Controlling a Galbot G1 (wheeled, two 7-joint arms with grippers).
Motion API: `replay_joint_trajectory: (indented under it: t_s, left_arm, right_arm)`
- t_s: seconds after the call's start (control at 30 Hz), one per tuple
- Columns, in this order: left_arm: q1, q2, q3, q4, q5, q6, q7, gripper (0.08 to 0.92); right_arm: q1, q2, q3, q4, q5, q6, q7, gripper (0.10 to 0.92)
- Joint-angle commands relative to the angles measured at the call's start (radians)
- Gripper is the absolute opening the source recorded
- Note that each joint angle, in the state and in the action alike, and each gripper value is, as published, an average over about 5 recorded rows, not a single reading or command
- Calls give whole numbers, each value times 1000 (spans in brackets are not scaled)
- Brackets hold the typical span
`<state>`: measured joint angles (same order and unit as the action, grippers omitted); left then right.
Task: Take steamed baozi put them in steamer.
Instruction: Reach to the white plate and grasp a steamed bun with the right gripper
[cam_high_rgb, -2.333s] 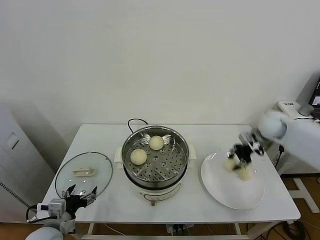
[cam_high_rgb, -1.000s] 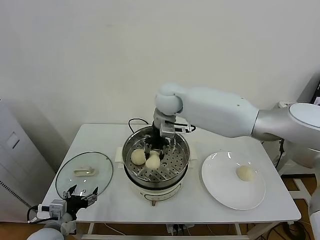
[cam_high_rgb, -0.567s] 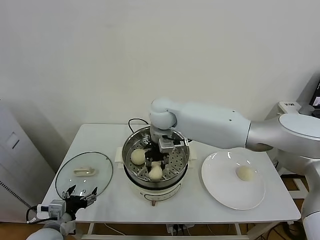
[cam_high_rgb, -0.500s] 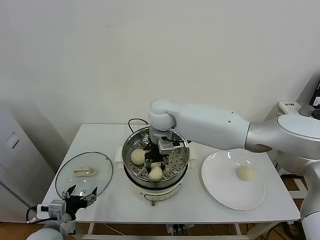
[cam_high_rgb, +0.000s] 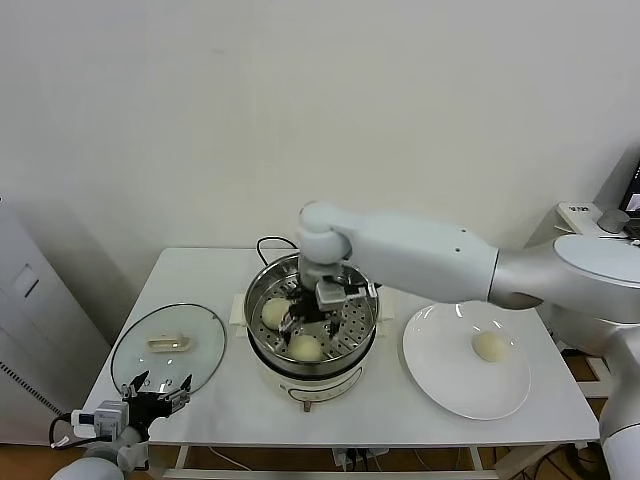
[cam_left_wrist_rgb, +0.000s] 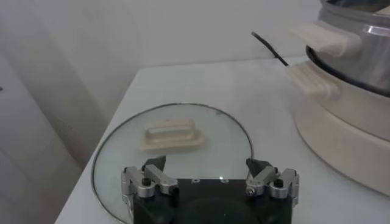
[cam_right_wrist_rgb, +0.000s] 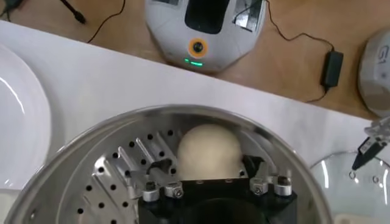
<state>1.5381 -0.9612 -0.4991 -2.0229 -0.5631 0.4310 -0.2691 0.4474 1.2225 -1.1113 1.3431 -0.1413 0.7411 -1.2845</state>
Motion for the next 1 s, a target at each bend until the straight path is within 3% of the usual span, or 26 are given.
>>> replay_joint_trajectory:
  t_s: [0.03,0.47,1.0]
  left_arm:
    - [-2,0,-1,0,0,0,0,823]
    - [-4,4,-18,-9,-3,0,0,823]
    - [-8,8,-15,-9,-4,-4,0,823]
  right_arm:
    - [103,-119,62,-93,71,-104,4,822]
    - [181,-513,-92,-167,326,-509,-38,823]
    - [-68,-646,7,-336,251,-527,-30,823]
